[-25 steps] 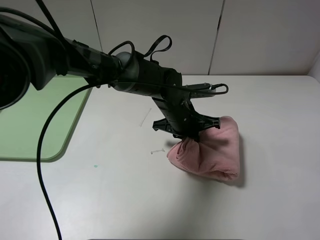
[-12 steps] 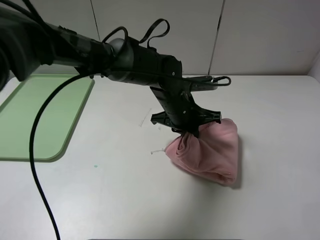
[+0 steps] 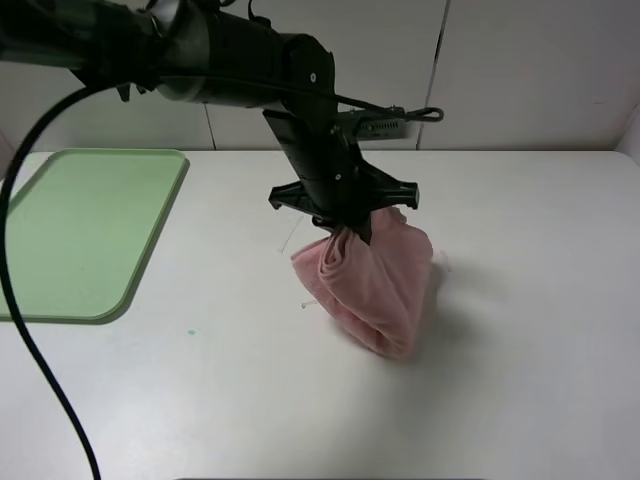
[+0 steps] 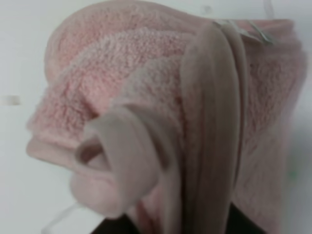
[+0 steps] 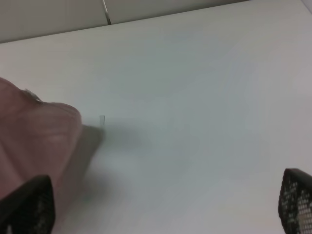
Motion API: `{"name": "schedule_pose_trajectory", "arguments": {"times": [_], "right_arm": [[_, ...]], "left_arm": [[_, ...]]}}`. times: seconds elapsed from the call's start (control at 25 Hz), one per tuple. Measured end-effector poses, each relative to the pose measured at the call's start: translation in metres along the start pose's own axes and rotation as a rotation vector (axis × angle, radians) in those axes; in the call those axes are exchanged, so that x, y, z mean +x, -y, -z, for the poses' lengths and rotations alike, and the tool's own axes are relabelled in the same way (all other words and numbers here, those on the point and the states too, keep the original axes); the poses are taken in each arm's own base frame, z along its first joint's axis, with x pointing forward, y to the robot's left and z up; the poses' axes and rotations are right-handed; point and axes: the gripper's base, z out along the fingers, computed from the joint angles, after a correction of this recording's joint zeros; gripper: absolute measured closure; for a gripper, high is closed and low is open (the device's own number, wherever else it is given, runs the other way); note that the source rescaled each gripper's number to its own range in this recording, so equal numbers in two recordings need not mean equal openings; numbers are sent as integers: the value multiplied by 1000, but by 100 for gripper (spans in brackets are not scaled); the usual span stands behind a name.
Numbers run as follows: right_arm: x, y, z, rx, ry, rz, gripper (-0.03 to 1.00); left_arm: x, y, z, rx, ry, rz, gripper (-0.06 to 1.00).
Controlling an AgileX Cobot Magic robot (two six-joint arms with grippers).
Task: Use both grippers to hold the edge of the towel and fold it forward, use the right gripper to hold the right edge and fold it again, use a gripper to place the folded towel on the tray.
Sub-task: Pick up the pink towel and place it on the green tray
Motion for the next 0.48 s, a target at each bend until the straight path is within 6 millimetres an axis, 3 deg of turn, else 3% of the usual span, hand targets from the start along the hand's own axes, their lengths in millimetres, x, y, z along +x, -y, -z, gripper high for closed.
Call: {"name": "schedule_pose_trajectory", "arguments": {"times": [0.48], "right_arm": [[0,0,0,0,0,0,-3]], "left_arm": [[-17,-46,62,-77,38,37,78]]}}
